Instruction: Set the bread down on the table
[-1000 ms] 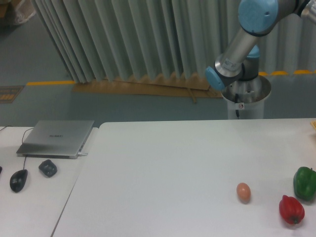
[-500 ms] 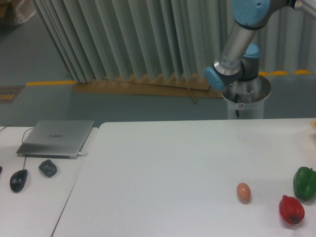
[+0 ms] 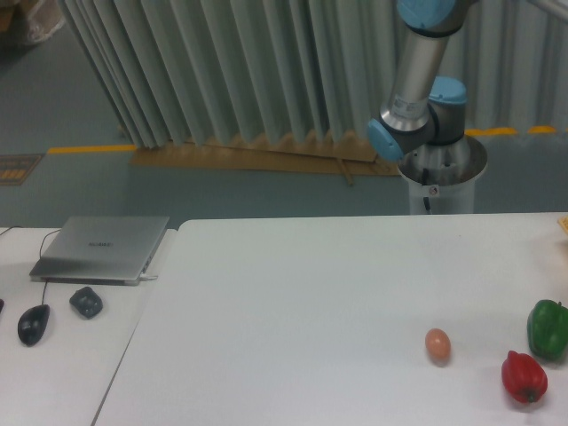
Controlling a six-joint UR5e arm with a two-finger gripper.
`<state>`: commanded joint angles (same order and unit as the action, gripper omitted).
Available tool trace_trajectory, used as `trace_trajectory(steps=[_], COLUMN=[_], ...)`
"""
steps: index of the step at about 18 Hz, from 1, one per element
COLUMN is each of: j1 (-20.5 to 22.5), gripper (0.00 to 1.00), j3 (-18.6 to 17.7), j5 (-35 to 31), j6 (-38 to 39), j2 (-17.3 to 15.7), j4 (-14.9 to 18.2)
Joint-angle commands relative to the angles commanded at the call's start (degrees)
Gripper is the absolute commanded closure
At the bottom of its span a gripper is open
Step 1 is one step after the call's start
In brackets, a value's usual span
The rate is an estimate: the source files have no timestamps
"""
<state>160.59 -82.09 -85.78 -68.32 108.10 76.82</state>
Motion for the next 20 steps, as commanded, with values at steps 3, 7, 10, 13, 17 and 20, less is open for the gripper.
trace_trajectory(steps=[3,7,10,13,17,20], j1=[-2.2,-5.5,-6.5,-6.6,-7.6,-8.0], gripper=[0.66,0.66,0.66,0.66,0.66,0.66], j3=[0.7,1.4,1.8,3.0,4.6,5.1], j5=[0.1,-0.3,-2.4,-3.1,-3.2,-3.1], j6=[5.1,11.1,12.2,12.0,12.5,12.4], j2=[0.6,3.9,6.6,8.6,10.9,12.3], j4=[-1.0,-9.0,-13.6,-15.2,-17.8,-19.2])
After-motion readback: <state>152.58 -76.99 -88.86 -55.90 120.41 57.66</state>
